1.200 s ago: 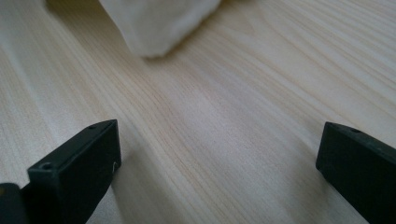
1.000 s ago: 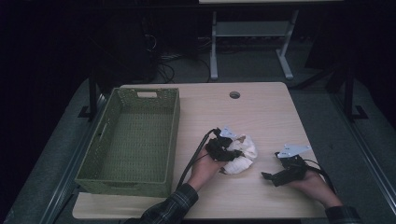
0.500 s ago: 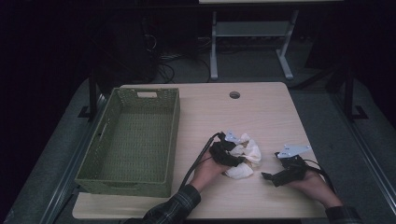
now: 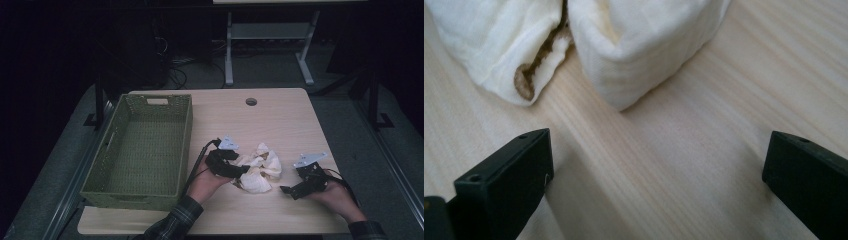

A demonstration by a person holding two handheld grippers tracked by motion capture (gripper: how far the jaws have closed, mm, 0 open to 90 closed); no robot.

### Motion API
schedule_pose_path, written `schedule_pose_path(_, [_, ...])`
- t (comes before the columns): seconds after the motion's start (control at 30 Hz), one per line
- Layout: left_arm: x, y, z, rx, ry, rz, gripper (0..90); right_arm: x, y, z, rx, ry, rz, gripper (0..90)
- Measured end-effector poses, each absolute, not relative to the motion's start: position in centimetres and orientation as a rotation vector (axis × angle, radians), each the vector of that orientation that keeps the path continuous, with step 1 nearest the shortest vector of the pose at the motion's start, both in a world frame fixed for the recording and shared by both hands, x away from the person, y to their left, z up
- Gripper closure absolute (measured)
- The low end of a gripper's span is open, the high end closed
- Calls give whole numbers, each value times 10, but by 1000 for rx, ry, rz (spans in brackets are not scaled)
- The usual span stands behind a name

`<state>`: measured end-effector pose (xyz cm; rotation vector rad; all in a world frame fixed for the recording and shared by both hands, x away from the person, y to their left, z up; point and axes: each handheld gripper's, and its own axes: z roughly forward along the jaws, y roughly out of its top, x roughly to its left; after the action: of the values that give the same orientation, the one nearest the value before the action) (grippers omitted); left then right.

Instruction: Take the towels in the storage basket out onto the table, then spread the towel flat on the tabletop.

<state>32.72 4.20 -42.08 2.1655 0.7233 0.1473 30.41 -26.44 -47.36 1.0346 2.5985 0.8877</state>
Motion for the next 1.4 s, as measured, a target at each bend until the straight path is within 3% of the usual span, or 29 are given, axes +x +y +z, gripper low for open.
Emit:
schedule_pose_path(0.03, [325,44,-422,2164,728,152,385,303,-263,-473,1019,2584,881,5])
schedule_pose_path(0.37, [295,42,-434,2205,710,98,502,299,-263,-459,1011,2534,1047,363])
schedule_pose_path(0.63, [287,19,-444,2227,649,78,552,306,-261,-461,1038,2568,1096,509])
schedule_pose_path(0.8, [293,11,-454,2273,658,97,573,311,-260,-463,1029,2599,1092,649])
schedule_pose_path(0.87, [295,9,-457,2293,665,100,628,313,-260,-463,1044,2614,1106,725])
schedule_pose_path(0.97, [300,8,-460,2331,665,101,805,314,-259,-463,1039,2620,1094,829])
schedule_pose_path(1.03, [302,8,-460,2330,668,92,875,313,-260,-461,1034,2611,1099,850])
schedule_pose_path(1.4, [310,32,-440,2266,719,127,894,314,-274,-452,1055,2546,1096,864])
